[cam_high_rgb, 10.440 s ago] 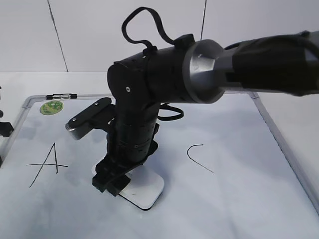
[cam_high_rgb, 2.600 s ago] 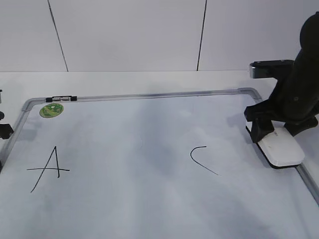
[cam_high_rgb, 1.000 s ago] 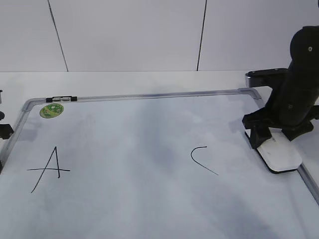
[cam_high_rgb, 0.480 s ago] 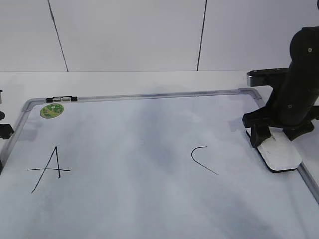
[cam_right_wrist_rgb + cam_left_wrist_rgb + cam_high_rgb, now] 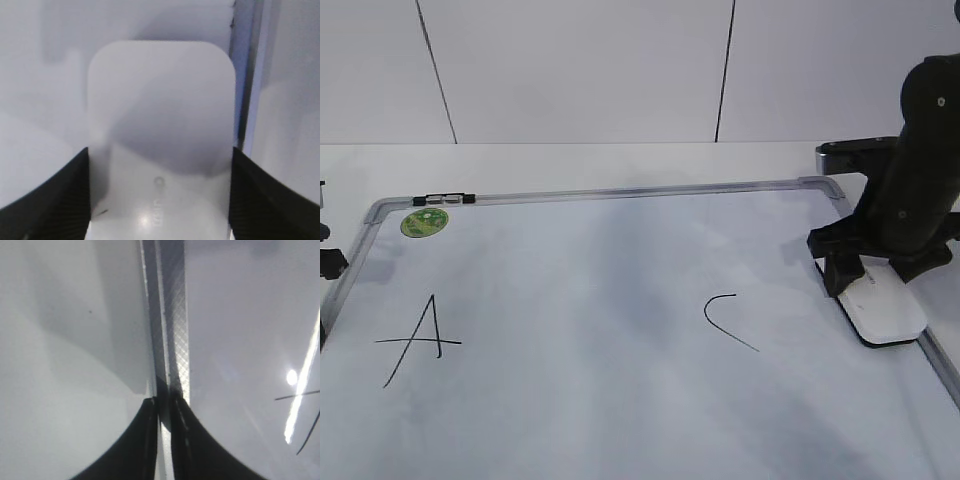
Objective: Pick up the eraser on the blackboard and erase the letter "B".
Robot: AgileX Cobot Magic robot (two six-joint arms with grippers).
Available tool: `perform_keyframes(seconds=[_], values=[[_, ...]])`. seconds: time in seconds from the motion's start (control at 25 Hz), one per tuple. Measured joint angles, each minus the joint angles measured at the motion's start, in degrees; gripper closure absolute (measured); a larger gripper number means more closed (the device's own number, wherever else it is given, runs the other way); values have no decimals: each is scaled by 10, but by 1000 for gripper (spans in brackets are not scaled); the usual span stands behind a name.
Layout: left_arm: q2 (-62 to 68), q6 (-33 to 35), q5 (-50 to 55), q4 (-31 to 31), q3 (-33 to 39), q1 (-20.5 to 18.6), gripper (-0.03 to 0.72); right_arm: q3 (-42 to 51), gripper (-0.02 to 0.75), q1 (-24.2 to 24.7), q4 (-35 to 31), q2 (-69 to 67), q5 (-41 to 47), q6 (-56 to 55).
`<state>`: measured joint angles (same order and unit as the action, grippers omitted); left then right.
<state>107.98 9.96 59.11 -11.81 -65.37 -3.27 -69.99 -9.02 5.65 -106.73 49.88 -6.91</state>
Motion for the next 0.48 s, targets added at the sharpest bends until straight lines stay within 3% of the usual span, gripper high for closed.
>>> perform_keyframes(seconds=[0.48], values=[[0, 0, 1, -1, 0, 0, 646, 0, 205, 0, 19, 0, 0, -1]])
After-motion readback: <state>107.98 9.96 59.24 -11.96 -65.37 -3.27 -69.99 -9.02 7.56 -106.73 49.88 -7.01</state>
